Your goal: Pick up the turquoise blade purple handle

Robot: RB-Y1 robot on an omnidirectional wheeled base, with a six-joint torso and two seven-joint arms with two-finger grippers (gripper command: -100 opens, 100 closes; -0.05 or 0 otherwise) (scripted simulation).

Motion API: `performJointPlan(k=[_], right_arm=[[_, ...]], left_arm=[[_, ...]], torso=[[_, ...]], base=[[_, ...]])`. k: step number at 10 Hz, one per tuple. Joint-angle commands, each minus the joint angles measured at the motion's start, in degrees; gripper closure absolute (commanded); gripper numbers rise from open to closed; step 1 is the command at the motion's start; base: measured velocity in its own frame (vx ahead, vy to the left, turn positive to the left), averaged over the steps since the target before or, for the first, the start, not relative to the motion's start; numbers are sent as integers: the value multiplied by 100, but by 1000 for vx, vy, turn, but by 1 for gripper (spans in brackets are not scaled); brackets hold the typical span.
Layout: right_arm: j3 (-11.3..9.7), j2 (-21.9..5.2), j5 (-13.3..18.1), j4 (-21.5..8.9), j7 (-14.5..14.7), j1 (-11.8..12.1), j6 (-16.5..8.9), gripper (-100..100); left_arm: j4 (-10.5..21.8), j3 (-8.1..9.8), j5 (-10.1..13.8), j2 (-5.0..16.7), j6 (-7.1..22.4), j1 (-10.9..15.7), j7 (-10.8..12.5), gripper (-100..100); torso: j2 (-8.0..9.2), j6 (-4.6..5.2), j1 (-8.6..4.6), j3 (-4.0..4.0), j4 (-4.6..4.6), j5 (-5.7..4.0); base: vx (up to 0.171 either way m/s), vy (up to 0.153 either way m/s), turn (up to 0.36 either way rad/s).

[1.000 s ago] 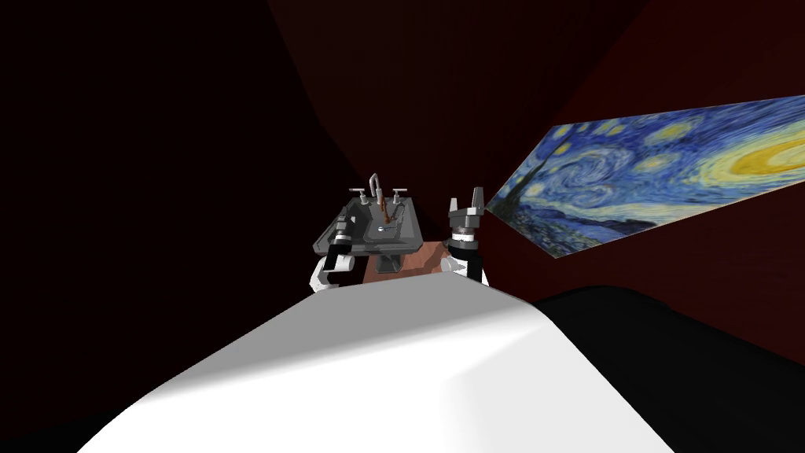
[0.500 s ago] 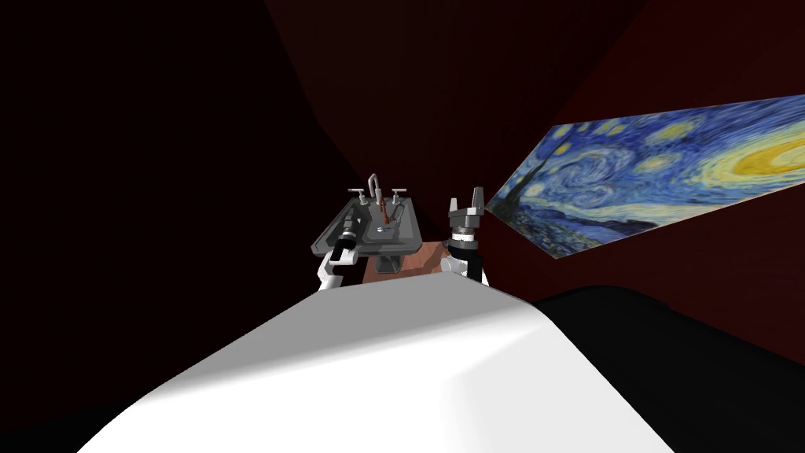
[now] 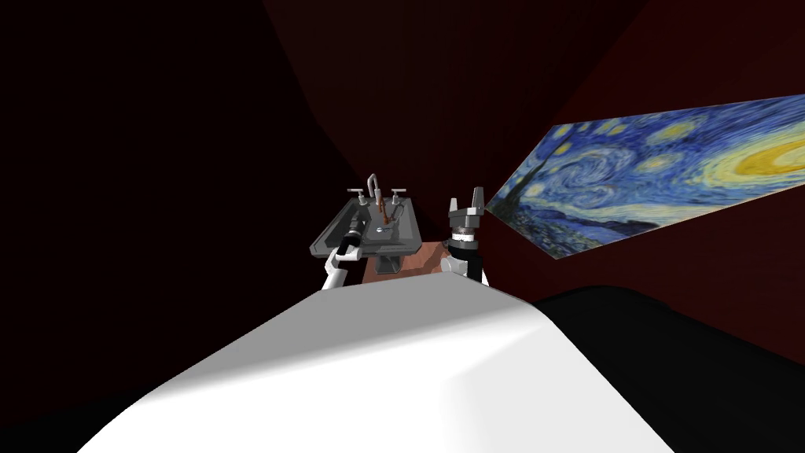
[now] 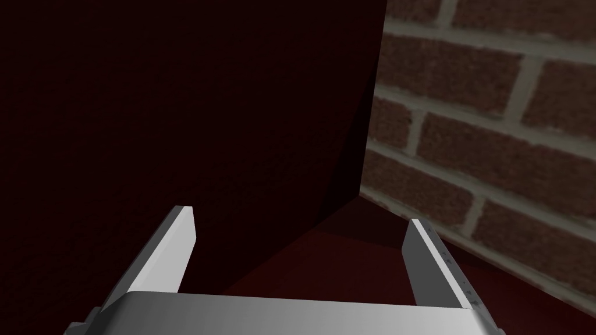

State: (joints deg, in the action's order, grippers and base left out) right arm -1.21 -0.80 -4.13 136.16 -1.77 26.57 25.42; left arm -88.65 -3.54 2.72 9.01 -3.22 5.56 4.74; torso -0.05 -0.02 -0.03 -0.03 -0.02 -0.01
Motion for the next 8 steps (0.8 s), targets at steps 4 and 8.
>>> performJointPlan(k=[4,8], right_arm=[[0,0,0,0,0,0,0,0],[0,0,0,0,0,0,0,0]], left_arm=[[687,-49,106,-38,389,415,109,-100],[1263,-88,202,-82,732,820,203,-100]], torso=[[0,1,-1,0,0,0],[1,0,-1,1,0,0]], base=[[8,-8,-2],[10,-7,-2]])
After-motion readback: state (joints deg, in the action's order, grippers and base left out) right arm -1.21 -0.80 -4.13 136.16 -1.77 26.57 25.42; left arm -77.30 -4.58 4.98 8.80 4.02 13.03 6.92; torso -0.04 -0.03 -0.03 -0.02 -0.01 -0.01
